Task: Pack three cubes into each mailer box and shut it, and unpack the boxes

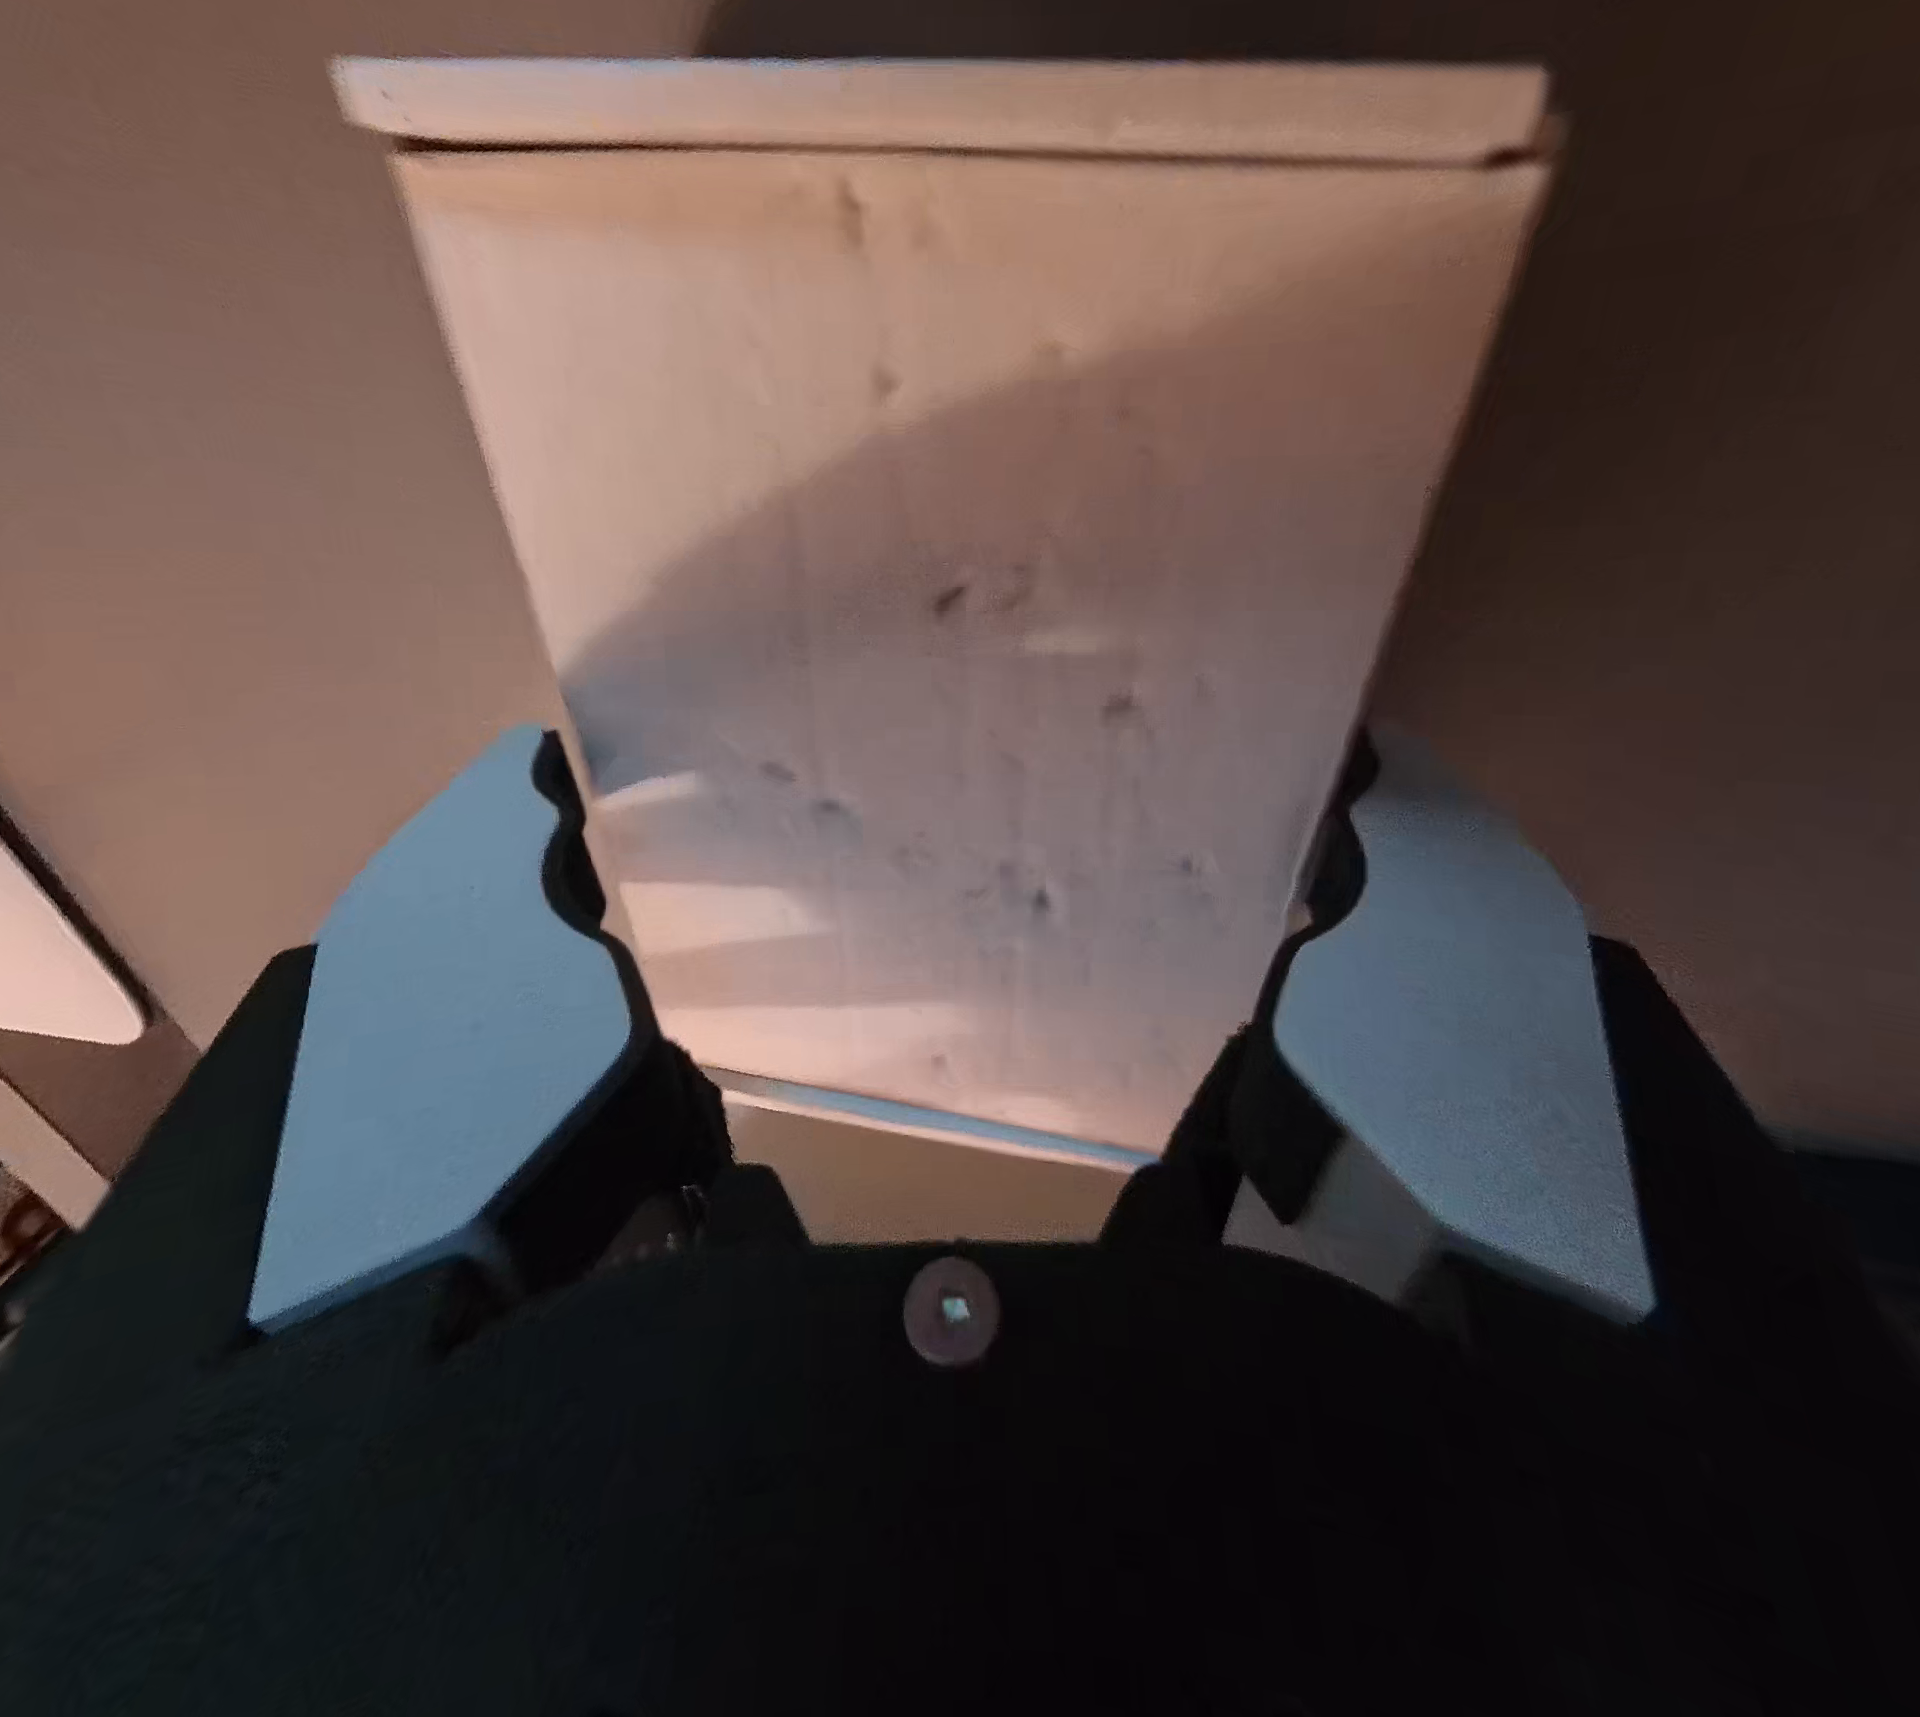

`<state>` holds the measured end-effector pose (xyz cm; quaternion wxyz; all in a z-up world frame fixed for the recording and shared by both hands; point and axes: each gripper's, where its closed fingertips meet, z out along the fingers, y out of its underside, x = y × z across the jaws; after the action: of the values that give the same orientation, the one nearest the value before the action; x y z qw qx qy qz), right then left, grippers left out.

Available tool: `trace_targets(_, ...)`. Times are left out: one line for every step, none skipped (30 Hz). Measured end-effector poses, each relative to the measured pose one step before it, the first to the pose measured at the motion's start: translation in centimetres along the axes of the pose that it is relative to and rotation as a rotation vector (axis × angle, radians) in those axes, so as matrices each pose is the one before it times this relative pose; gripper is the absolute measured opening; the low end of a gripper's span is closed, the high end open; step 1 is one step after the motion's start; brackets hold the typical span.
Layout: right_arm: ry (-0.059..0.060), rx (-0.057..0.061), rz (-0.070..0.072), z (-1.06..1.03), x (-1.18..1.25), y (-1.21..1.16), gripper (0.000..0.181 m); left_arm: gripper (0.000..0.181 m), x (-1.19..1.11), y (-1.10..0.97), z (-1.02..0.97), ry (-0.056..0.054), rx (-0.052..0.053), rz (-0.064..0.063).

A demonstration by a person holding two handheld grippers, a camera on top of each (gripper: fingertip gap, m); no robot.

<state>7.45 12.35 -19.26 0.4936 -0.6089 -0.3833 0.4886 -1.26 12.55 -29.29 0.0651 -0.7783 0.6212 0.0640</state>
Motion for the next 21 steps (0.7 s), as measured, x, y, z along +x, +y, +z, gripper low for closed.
trace_targets(0.0010, -0.0030, -0.0032, 0.026, -0.023, 0.061, 0.134, 0.134, -0.231, -0.228, -0.580, -0.0175, 0.0597, -0.0217)
trace_targets(0.0009, -0.0013, 0.0010, 0.011, 0.002, 0.026, 0.134, 0.134, -0.292, -0.325, -0.862, -0.0209, 0.0697, -0.0317)
trace_targets(-0.0004, -0.0006, 0.0009, 0.016, -0.012, 0.027, 0.134, 0.135, -0.431, -0.450, -1.079, -0.0317, 0.0807, -0.0385)
trace_targets(-0.0003, -0.0022, -0.0001, 0.036, -0.003, 0.036, 0.134, 0.135, -0.357, -0.543, -1.254, -0.0297, 0.0893, -0.0439)
trace_targets(0.0006, -0.0048, -0.0004, 0.054, -0.003, 0.093, 0.133, 0.135, -0.297, -0.615, -1.306, -0.0293, 0.0953, -0.0473)
trace_targets(0.0017, -0.0068, -0.0022, 0.072, -0.014, 0.124, 0.133, 0.135, -0.340, -0.498, -1.218, -0.0392, 0.0891, -0.0424)
trace_targets(0.0018, -0.0063, -0.0048, 0.058, -0.027, 0.095, 0.133, 0.135, -0.380, -0.240, -1.076, -0.0479, 0.0789, -0.0322)
trace_targets(0.0012, -0.0047, -0.0056, 0.046, -0.041, 0.086, 0.133, 0.135, -0.440, -0.010, -0.869, -0.0556, 0.0717, -0.0322)
trace_targets(0.0027, -0.0040, -0.0033, 0.048, -0.008, 0.070, 0.131, 0.135, -0.492, 0.307, -0.642, -0.0605, 0.0564, -0.0321)
trace_targets(-0.0006, -0.0072, -0.0009, 0.053, -0.037, 0.093, 0.129, 0.135, -0.273, 0.732, -0.488, -0.0446, 0.0337, -0.0217)
trace_targets(-0.0040, -0.0118, -0.0020, 0.057, -0.127, 0.139, 0.125, 0.135, -0.136, 0.939, -0.361, -0.0312, 0.0238, -0.0210)
trace_targets(-0.0061, -0.0182, -0.0063, 0.101, -0.180, 0.244, 0.123, 0.135, -0.133, 1.031, -0.278, -0.0256, 0.0191, -0.0268)
trace_targets(0.0004, -0.0231, -0.0048, 0.141, -0.065, 0.368, 0.117, 0.134, 0.028, 1.027, -0.191, -0.0079, 0.0178, -0.0303)
trace_targets(-0.0004, -0.0287, -0.0011, 0.166, -0.072, 0.397, 0.112, 0.131, 0.218, 0.972, -0.138, 0.0112, 0.0111, -0.0385)
trace_targets(-0.0079, -0.0354, -0.0042, 0.155, -0.219, 0.418, 0.110, 0.123, 0.433, 0.880, -0.108, 0.0337, 0.0075, -0.0467)
trace_targets(-0.0044, -0.0407, -0.0095, 0.154, -0.181, 0.461, 0.106, 0.117, 0.554, 0.751, -0.031, 0.0489, 0.0076, -0.0381)
trace_targets(0.0001, -0.0423, -0.0152, 0.156, -0.195, 0.467, 0.104, 0.112, 0.435, 0.714, 0.020, 0.0446, -0.0014, -0.0214)
trace_targets(0.0003, -0.0477, -0.0246, 0.132, -0.242, 0.534, 0.103, 0.107, 0.110, 0.658, 0.016, 0.0227, -0.0161, -0.0073)
trace_targets(0.0070, -0.0552, -0.0299, 0.141, -0.140, 0.679, 0.100, 0.106, -0.027, 0.496, -0.009, 0.0092, -0.0245, 0.0042)
trace_targets(0.0093, -0.0583, -0.0299, 0.229, -0.065, 0.815, 0.098, 0.106, -0.029, 0.225, 0.021, 0.0045, -0.0111, 0.0071)
trace_targets(0.0053, -0.0483, -0.0184, 0.307, -0.085, 0.731, 0.097, 0.105, -0.145, 0.059, 0.127, -0.0060, 0.0064, -0.0061)
